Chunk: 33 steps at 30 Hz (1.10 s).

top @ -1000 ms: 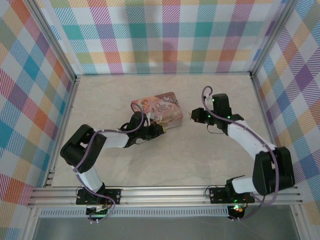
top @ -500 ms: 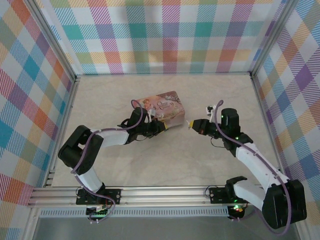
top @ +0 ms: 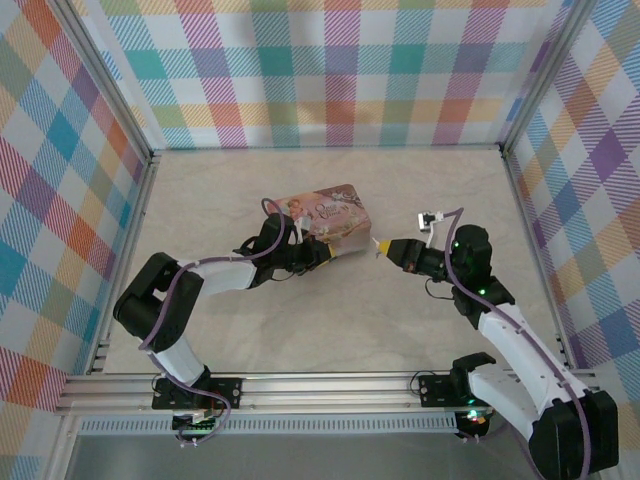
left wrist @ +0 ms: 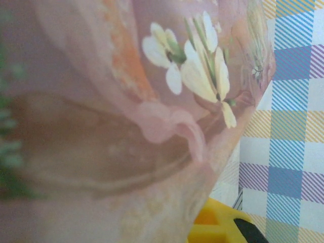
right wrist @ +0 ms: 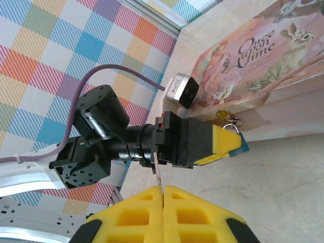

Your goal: Unlock the padlock with the key

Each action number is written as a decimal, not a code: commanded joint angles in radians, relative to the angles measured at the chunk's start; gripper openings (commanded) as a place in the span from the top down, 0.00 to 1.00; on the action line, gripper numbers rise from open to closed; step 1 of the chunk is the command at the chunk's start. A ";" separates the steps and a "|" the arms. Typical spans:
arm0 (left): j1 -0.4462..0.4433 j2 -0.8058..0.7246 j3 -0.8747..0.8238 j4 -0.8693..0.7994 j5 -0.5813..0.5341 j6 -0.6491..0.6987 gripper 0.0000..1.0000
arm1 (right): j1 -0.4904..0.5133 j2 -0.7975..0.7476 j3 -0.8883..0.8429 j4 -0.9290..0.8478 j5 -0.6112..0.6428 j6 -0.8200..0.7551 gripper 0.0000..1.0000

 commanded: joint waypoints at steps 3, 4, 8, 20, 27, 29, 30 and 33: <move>0.006 -0.045 0.010 0.037 0.040 -0.022 0.95 | -0.007 -0.016 -0.019 0.075 -0.017 0.058 1.00; 0.006 -0.046 0.011 0.037 0.042 -0.023 0.95 | -0.006 -0.013 -0.030 0.097 -0.017 0.085 1.00; 0.006 -0.048 0.012 0.036 0.043 -0.021 0.95 | -0.007 0.002 -0.085 0.234 0.000 0.230 1.00; 0.006 -0.067 0.007 0.056 0.050 -0.034 0.95 | -0.007 0.130 -0.274 0.588 0.081 0.612 1.00; 0.006 -0.072 0.009 0.067 0.054 -0.042 0.95 | -0.001 0.233 -0.307 0.679 0.079 0.657 1.00; 0.006 -0.072 0.009 0.068 0.056 -0.042 0.95 | 0.008 0.276 -0.307 0.709 0.076 0.660 1.00; 0.006 -0.072 0.011 0.068 0.054 -0.042 0.95 | 0.015 0.301 -0.305 0.728 0.076 0.660 1.00; 0.006 -0.070 0.012 0.074 0.056 -0.047 0.95 | 0.045 0.389 -0.301 0.808 0.079 0.667 1.00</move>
